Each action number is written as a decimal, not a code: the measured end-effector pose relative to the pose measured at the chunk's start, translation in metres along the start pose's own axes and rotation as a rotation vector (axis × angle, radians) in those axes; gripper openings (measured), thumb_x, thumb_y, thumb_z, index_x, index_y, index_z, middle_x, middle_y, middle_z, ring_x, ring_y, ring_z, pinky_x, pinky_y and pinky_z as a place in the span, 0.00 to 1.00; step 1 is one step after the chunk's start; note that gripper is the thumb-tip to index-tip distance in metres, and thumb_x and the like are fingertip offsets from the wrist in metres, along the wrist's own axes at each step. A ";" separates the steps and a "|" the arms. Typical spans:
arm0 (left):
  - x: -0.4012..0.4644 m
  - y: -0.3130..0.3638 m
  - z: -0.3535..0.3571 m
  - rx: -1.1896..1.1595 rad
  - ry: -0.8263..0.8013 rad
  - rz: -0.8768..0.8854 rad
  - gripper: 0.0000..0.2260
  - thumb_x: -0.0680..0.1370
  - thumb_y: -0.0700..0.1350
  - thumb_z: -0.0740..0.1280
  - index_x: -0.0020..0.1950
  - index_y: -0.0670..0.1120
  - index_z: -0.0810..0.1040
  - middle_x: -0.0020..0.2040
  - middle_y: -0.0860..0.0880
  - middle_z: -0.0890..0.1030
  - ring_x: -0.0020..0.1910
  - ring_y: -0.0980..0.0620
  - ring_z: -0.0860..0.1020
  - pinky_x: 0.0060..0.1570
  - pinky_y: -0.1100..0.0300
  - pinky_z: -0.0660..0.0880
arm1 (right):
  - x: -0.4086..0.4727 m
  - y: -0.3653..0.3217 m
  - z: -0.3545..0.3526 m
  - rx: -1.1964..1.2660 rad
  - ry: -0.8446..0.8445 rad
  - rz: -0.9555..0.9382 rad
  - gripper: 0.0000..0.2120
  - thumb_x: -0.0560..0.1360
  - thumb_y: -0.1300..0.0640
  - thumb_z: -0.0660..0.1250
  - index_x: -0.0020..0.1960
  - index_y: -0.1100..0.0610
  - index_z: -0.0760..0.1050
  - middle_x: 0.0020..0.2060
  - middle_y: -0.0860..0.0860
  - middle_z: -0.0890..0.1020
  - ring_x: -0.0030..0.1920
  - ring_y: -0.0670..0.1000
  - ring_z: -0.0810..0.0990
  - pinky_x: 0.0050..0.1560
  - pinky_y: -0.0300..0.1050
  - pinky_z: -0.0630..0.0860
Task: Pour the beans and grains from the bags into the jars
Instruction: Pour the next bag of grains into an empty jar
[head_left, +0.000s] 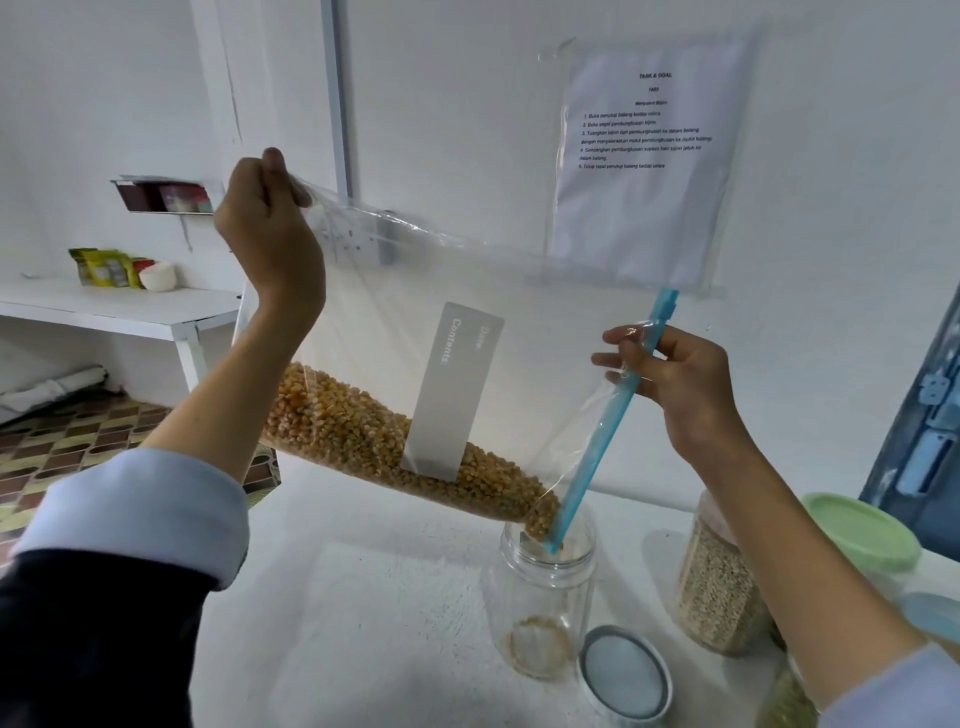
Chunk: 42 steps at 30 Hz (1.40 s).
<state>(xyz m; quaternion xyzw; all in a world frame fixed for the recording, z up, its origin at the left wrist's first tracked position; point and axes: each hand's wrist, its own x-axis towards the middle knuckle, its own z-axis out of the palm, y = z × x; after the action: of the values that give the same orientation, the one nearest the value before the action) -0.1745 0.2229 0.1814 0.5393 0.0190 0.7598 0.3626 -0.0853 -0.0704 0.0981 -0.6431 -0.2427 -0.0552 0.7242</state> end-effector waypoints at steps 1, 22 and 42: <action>0.000 0.000 0.000 0.000 -0.001 0.003 0.16 0.80 0.44 0.57 0.32 0.54 0.65 0.27 0.57 0.70 0.28 0.63 0.68 0.35 0.63 0.68 | 0.001 -0.001 0.000 0.006 0.007 -0.002 0.04 0.76 0.62 0.66 0.47 0.59 0.79 0.46 0.52 0.84 0.44 0.54 0.85 0.55 0.52 0.80; 0.010 -0.001 0.001 -0.023 -0.028 0.012 0.16 0.79 0.44 0.56 0.31 0.54 0.65 0.23 0.62 0.72 0.27 0.63 0.69 0.35 0.60 0.68 | 0.002 -0.003 0.006 -0.034 0.079 -0.041 0.09 0.77 0.59 0.65 0.41 0.55 0.81 0.38 0.48 0.84 0.46 0.53 0.82 0.65 0.53 0.72; 0.015 -0.003 -0.009 -0.048 0.007 -0.018 0.17 0.80 0.43 0.57 0.31 0.52 0.65 0.27 0.55 0.70 0.27 0.63 0.68 0.34 0.65 0.66 | 0.005 -0.016 0.013 0.030 0.109 -0.027 0.10 0.77 0.56 0.66 0.38 0.56 0.81 0.34 0.47 0.85 0.44 0.52 0.83 0.64 0.52 0.74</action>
<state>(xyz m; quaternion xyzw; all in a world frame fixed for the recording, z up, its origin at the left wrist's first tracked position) -0.1823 0.2365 0.1883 0.5275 0.0069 0.7588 0.3820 -0.0912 -0.0592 0.1154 -0.6248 -0.2124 -0.0961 0.7452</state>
